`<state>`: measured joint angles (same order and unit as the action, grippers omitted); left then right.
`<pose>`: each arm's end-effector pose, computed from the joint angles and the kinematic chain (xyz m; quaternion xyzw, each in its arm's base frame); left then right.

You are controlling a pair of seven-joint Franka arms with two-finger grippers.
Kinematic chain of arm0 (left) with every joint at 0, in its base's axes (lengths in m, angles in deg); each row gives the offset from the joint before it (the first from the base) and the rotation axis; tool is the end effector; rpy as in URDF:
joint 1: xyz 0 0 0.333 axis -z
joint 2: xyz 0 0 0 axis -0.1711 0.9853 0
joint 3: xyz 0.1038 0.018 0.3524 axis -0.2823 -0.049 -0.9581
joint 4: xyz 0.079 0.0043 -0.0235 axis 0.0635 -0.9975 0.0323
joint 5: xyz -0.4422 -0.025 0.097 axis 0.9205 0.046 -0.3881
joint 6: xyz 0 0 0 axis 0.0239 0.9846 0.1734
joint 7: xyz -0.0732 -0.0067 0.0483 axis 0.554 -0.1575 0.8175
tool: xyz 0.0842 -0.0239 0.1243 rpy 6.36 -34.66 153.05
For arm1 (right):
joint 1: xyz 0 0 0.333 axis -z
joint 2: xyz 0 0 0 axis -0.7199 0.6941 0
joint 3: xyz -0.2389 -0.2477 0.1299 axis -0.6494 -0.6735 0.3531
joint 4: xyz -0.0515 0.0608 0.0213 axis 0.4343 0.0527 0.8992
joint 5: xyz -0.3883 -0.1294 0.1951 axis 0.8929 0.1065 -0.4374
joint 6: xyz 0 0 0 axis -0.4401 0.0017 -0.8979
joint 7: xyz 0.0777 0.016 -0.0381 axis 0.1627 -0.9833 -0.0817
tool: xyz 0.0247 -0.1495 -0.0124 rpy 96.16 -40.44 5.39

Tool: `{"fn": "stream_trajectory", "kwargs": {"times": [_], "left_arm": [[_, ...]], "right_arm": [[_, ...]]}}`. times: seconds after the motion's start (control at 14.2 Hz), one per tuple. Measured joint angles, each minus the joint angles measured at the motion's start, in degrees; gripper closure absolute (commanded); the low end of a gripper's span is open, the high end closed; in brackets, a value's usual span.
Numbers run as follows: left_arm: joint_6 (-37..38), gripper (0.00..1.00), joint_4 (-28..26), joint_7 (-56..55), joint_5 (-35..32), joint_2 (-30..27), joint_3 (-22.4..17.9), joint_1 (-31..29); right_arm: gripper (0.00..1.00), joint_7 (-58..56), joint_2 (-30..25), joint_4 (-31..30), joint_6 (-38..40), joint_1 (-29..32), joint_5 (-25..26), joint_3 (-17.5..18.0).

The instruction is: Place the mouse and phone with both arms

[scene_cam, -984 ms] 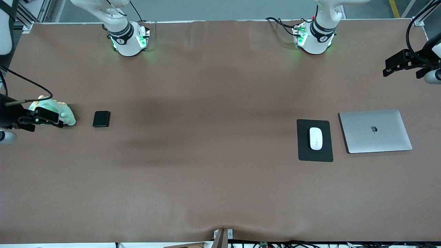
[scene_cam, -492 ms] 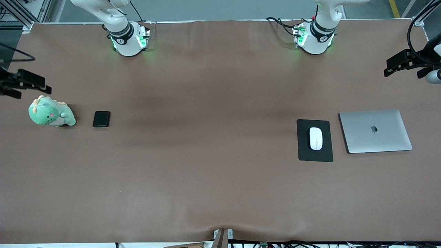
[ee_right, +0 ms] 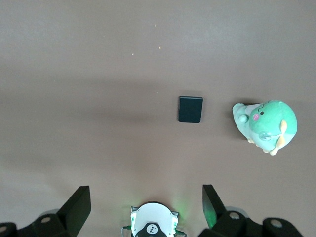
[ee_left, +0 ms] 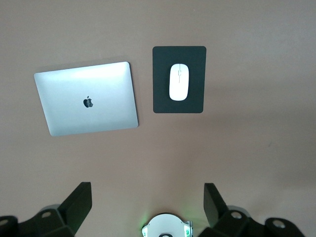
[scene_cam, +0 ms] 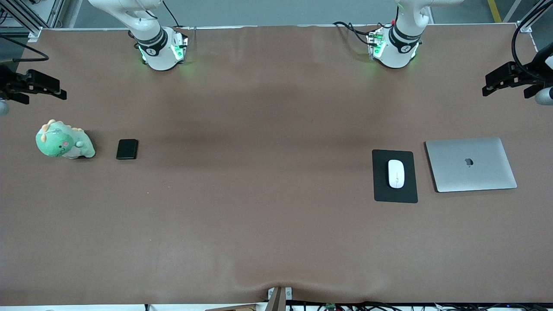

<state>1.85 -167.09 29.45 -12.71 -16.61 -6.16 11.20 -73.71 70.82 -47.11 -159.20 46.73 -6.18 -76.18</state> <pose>0.5877 -0.0175 0.6734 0.9979 -0.0393 -0.0520 0.0017 0.5850 -0.0200 0.6543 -0.9938 -0.0440 0.0959 0.0343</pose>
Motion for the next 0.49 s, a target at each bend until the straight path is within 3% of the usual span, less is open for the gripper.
{"fn": "stream_trajectory", "kwargs": {"times": [0.49], "left_arm": [[0.00, 0.00, 0.00, 0.00, 0.00, 0.00, -0.15, -0.05]], "right_arm": [[0.00, 0.13, -4.41, -6.77, -3.00, -0.27, 2.31, 1.48]]}}
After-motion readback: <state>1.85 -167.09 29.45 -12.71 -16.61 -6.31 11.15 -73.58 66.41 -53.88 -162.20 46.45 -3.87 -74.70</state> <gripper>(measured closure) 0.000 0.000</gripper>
